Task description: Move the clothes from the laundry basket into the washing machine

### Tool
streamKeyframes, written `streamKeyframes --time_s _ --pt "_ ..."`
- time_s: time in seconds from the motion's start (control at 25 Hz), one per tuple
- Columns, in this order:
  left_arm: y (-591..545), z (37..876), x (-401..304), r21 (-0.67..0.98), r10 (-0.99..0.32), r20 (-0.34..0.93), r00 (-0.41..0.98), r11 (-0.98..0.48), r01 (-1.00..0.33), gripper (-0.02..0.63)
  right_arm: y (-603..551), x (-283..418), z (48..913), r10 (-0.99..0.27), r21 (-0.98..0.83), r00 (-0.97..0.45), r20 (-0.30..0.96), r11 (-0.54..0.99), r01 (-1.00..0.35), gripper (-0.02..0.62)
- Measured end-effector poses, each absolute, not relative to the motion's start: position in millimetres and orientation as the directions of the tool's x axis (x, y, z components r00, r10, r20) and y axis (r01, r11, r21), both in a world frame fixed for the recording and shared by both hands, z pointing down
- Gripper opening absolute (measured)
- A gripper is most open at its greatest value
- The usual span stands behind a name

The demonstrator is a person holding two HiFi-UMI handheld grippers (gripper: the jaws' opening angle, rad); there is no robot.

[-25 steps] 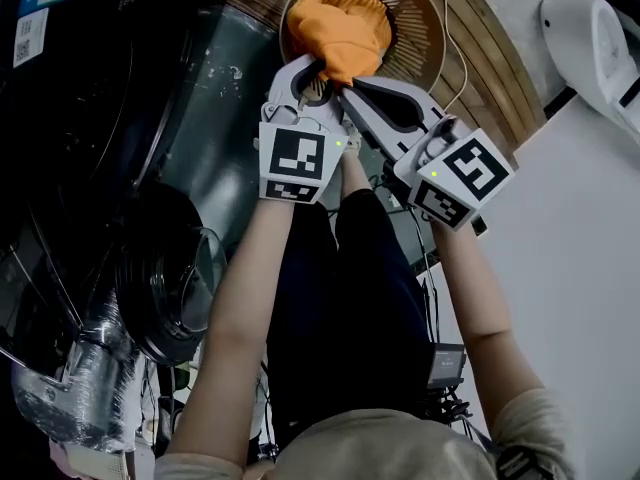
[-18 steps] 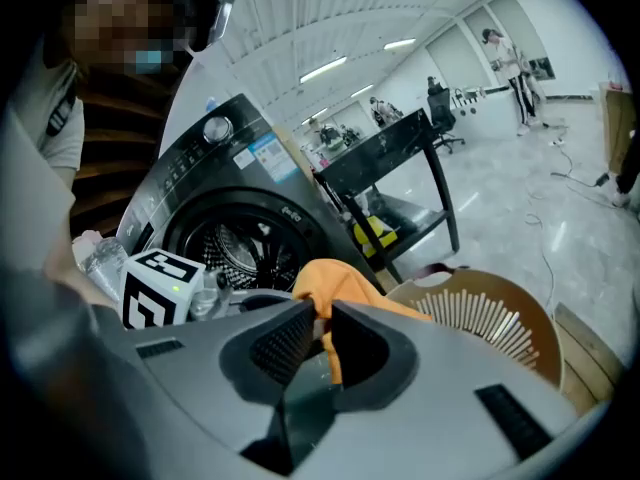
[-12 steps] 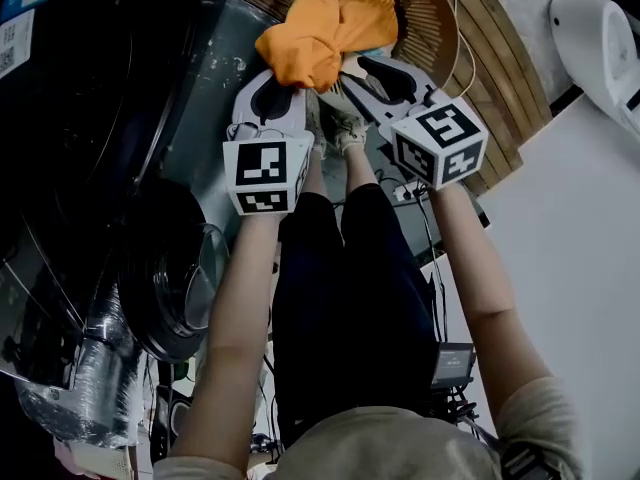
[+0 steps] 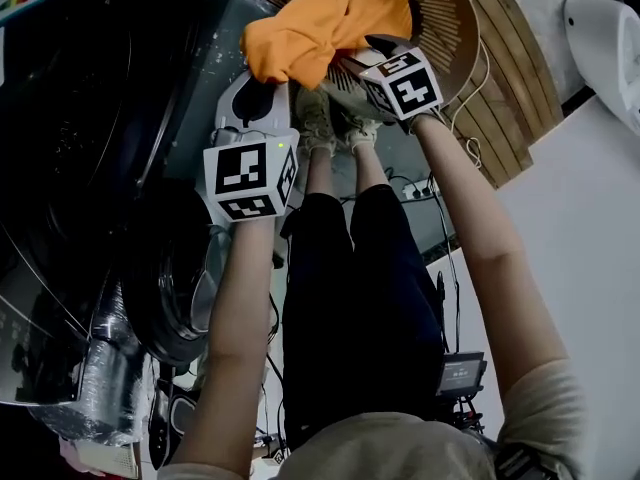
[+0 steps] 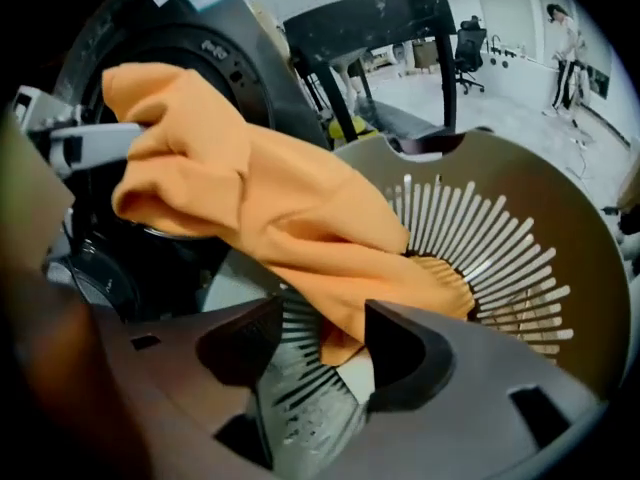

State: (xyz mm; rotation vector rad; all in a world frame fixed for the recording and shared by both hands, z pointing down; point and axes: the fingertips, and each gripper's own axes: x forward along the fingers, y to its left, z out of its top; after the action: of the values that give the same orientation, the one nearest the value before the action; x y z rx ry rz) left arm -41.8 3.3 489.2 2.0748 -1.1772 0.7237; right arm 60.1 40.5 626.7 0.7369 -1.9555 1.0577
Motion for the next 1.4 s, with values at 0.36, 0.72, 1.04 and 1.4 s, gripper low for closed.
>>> streamKeyframes --time_s 0.36,0.72,1.04,1.4 --pt "1 492 -46 0.234 -0.554 0.704 0.444 -0.408 -0.882 0.038 26 90 679 -0.203 -0.289 -0.38 0.902 0.37 -0.883 0.026" --pt "7 478 -25 0.272 -0.559 0.663 0.499 -0.441 -0.855 0.04 6 108 559 -0.452 -0.434 -0.499 0.74 0.246 -0.867 0.014" --pt "6 437 21 0.329 -0.517 0.598 0.613 -0.539 -0.776 0.04 0 96 424 -0.569 -0.533 -0.599 0.563 0.305 -0.789 0.014" --pt "20 369 62 0.274 -0.382 0.487 0.785 -0.787 -0.552 0.304 -5 87 322 -0.615 -0.585 -0.655 0.44 0.356 -0.728 0.014"
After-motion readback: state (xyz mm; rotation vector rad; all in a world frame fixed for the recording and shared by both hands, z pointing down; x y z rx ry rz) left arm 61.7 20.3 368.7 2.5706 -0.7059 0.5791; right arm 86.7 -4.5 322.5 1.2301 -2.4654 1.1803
